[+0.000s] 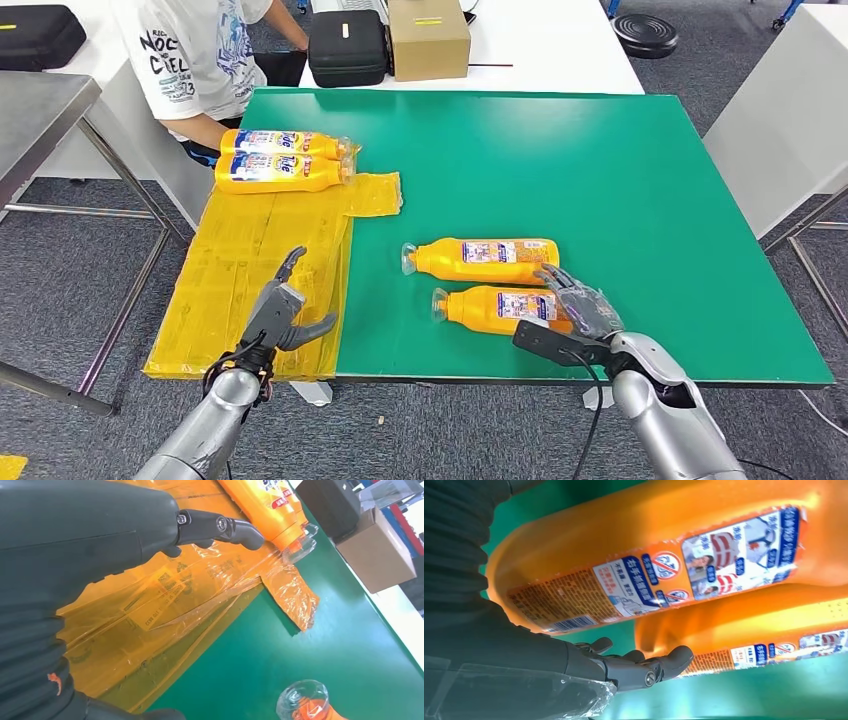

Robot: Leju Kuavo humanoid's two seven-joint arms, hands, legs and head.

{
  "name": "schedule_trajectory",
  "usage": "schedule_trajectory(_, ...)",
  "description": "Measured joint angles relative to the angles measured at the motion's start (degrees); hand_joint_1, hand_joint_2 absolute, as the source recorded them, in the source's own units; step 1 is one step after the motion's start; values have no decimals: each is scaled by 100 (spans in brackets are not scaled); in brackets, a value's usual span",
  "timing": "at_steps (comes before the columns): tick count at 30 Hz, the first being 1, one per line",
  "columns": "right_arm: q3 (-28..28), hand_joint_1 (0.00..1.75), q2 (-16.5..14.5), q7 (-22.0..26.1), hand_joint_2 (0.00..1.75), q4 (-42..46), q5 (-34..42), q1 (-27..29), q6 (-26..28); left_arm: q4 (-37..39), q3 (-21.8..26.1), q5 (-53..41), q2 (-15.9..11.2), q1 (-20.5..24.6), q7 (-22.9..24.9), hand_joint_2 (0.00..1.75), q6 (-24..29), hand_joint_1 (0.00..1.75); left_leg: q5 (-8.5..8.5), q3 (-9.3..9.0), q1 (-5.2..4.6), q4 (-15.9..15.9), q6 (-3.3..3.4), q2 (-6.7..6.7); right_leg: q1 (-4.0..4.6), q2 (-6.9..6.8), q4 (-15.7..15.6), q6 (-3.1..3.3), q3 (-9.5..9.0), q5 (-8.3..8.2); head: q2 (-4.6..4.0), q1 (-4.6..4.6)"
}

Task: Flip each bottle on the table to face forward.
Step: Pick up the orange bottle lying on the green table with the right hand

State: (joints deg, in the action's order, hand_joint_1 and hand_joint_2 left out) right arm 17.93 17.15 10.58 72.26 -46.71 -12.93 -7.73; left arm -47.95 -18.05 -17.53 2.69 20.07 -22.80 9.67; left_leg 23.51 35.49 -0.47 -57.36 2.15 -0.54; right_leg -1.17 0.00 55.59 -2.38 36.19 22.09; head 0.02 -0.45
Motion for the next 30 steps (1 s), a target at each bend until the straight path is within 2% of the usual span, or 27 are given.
schedule_trajectory(8,14,22,189,-96,175,69,44,248,-124,42,-2,22,-16,-77,-5,175,19,0,3,-2,1,0,-1,1,1,1,-1,1,0,2,0,-1)
schedule_trajectory(10,14,45,219,-130,175,83,39,260,-160,44,-2,22,-20,-90,-6,175,17,0,3,-3,1,0,-2,-1,1,1,-1,1,-1,2,0,0)
schedule_trajectory(14,12,133,242,-235,175,87,26,244,-291,56,-1,17,-24,-90,4,175,-14,0,3,-9,0,0,-1,-1,1,1,-2,1,-6,2,0,0)
schedule_trajectory(15,11,146,250,-258,175,86,22,234,-332,61,-1,15,-25,-89,9,175,-28,0,3,-11,0,0,-1,-1,1,1,-2,1,-8,2,0,0)
schedule_trajectory(22,10,174,305,-285,175,78,20,197,-464,105,0,11,-25,-81,18,175,-50,0,3,-18,0,0,-1,0,1,1,-3,1,-14,2,0,1)
schedule_trajectory(30,10,175,320,-238,175,76,-9,175,-483,109,5,11,-24,-92,13,175,-23,0,3,-20,0,0,-1,-1,1,1,-2,1,-19,2,0,1)
